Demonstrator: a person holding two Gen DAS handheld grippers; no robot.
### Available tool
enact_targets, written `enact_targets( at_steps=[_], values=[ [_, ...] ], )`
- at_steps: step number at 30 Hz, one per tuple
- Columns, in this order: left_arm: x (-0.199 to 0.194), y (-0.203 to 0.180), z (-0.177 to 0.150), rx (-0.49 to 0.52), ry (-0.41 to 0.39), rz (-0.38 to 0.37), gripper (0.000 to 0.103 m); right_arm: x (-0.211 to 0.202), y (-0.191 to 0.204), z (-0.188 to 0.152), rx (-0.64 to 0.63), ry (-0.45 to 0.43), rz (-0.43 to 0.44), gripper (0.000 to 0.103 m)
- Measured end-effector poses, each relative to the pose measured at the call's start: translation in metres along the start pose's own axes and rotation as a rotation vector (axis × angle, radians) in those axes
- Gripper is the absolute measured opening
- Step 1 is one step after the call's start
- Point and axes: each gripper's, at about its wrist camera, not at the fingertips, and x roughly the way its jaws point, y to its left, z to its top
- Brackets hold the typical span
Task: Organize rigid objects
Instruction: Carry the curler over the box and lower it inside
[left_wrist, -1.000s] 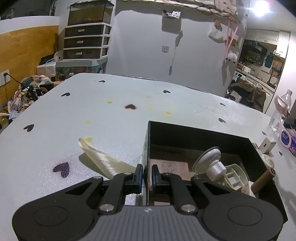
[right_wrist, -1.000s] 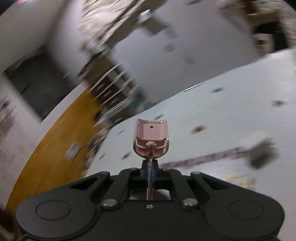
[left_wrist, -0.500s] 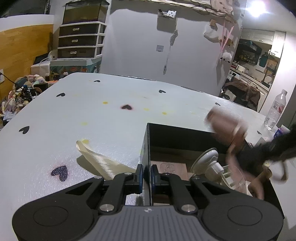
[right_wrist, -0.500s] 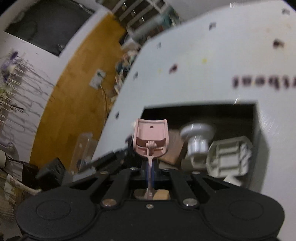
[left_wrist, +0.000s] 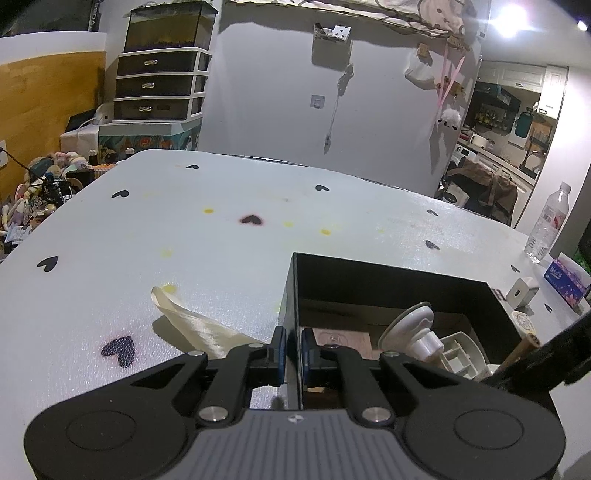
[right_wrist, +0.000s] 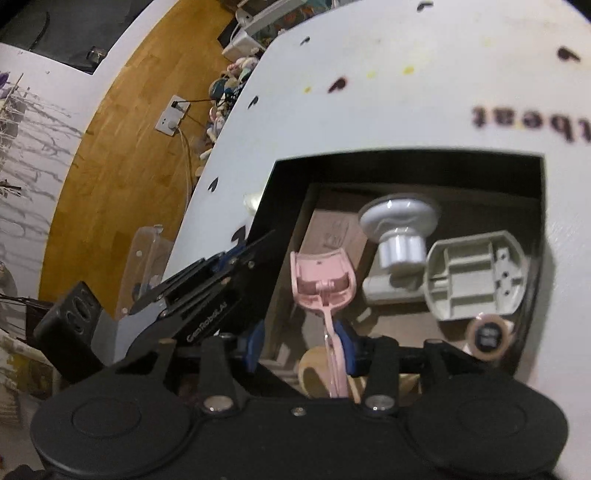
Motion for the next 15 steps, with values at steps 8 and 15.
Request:
enact_targets(
  at_steps=[8, 15],
  values=[
    [0.000, -0.001, 0.000, 0.000, 0.000, 0.000, 0.008, 0.003, 0.018, 0.008, -0.287, -0.026, -0.129, 0.000],
    [-0.001, 0.000, -0.001, -0.004, 0.000, -0.002, 0.008, 0.002, 0.042, 0.008, -0.498, 0.017, -0.176, 0.008]
  ],
)
